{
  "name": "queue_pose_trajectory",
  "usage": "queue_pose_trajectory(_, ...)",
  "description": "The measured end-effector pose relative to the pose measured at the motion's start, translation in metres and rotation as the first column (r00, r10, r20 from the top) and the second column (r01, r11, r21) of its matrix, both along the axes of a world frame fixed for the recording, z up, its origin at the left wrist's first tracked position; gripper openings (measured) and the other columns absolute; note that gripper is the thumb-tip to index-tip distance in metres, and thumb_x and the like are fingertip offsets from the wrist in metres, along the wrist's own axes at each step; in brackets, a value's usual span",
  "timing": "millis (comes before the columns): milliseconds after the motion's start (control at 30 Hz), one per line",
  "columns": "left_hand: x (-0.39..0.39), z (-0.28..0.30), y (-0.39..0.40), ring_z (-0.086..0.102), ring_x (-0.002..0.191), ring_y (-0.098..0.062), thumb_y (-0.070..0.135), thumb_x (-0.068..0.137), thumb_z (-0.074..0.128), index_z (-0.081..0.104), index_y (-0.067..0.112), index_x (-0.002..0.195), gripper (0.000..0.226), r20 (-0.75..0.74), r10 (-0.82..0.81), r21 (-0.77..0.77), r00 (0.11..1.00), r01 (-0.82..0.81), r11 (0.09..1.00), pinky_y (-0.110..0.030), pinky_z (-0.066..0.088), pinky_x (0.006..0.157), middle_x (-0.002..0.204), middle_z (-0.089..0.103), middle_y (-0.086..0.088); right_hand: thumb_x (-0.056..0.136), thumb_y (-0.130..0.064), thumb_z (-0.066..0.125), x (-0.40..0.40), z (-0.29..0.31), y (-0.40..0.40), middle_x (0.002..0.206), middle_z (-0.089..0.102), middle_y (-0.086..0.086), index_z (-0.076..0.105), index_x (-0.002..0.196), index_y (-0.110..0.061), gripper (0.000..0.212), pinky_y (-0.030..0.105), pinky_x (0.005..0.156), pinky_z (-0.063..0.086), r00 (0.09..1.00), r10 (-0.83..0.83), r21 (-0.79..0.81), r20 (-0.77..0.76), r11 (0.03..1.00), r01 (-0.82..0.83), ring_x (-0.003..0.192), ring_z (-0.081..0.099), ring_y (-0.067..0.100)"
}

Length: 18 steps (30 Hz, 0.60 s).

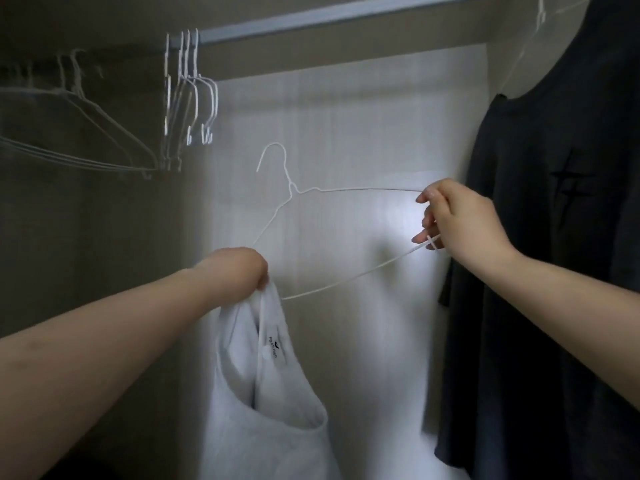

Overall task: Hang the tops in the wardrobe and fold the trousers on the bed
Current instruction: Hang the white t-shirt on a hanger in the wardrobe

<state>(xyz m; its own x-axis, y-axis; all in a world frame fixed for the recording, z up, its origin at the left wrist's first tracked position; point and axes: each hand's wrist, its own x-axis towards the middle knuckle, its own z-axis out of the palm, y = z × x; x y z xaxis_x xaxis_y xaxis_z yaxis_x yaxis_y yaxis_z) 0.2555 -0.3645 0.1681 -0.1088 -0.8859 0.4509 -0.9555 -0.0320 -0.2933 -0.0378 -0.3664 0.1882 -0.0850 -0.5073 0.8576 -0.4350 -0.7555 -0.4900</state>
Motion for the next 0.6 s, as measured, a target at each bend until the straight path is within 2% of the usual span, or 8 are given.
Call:
queue_pose_trajectory(100,0.014,-0.017,-0.009,0.056,0.116,-0.028,0.013,0.095,0.049,0.067,0.009,0.119,0.030,-0.310,0.020,0.063,0.950,-0.001,0.998,-0.031,0.043,0.099,0.126,0.061,-0.013,0.098,-0.017,0.038,0.001,-0.018,-0.001,0.064,0.054,0.006,0.058,0.087,-0.013,0.024,0.032,0.051,0.044,0.998,0.037,0.040,0.047,0.998,-0.039,0.049,0.067,0.014)
queue_pose_trajectory(167,0.023,-0.034,-0.011,0.058,0.115,-0.031,0.010,0.096,0.049,0.067,0.005,0.117,0.029,-0.491,0.031,0.098,0.871,0.020,0.995,-0.031,0.045,0.094,0.125,0.062,-0.016,0.098,-0.016,0.038,0.004,-0.030,-0.003,0.062,0.054,0.005,0.058,0.086,-0.014,0.024,0.030,0.050,0.044,0.996,0.053,0.062,0.065,0.996,-0.057,0.048,0.066,0.015)
queue_pose_trajectory(267,0.039,-0.060,-0.014,0.062,0.106,-0.037,0.008,0.093,0.051,0.068,-0.004,0.111,0.027,-0.673,0.057,0.089,0.738,0.004,0.996,-0.040,0.048,0.089,0.115,0.065,-0.024,0.099,-0.016,0.037,0.011,-0.049,-0.006,0.058,0.053,0.001,0.058,0.085,-0.017,0.026,0.030,0.048,0.044,0.997,0.061,0.071,0.046,0.995,-0.064,0.047,0.065,0.013)
queue_pose_trajectory(300,0.045,-0.067,-0.015,0.063,0.103,-0.038,0.008,0.093,0.051,0.068,-0.005,0.110,0.027,-0.692,0.083,0.097,0.717,-0.021,0.995,-0.040,0.049,0.088,0.112,0.066,-0.024,0.099,-0.016,0.037,0.014,-0.053,-0.007,0.057,0.052,0.000,0.058,0.085,-0.018,0.026,0.030,0.049,0.044,0.997,0.067,0.074,0.042,0.995,-0.070,0.047,0.065,0.013)
queue_pose_trajectory(467,0.077,-0.094,-0.015,0.059,0.109,-0.033,0.010,0.094,0.048,0.065,-0.004,0.113,0.030,-0.641,0.208,0.151,0.739,-0.145,0.978,-0.032,0.046,0.088,0.118,0.064,-0.021,0.099,-0.017,0.038,0.023,-0.062,-0.009,0.054,0.052,-0.004,0.058,0.081,-0.021,0.028,0.033,0.050,0.046,0.995,0.099,0.078,0.026,0.992,-0.101,0.048,0.065,0.015)
queue_pose_trajectory(600,0.095,-0.103,-0.014,0.059,0.106,-0.035,0.007,0.092,0.050,0.066,-0.007,0.108,0.026,-0.687,0.206,0.137,0.697,-0.154,0.979,-0.035,0.047,0.087,0.113,0.064,-0.024,0.099,-0.016,0.037,0.031,-0.065,-0.009,0.056,0.052,-0.003,0.058,0.080,-0.022,0.029,0.033,0.049,0.048,0.993,0.121,0.069,-0.013,0.990,-0.120,0.048,0.065,0.015)
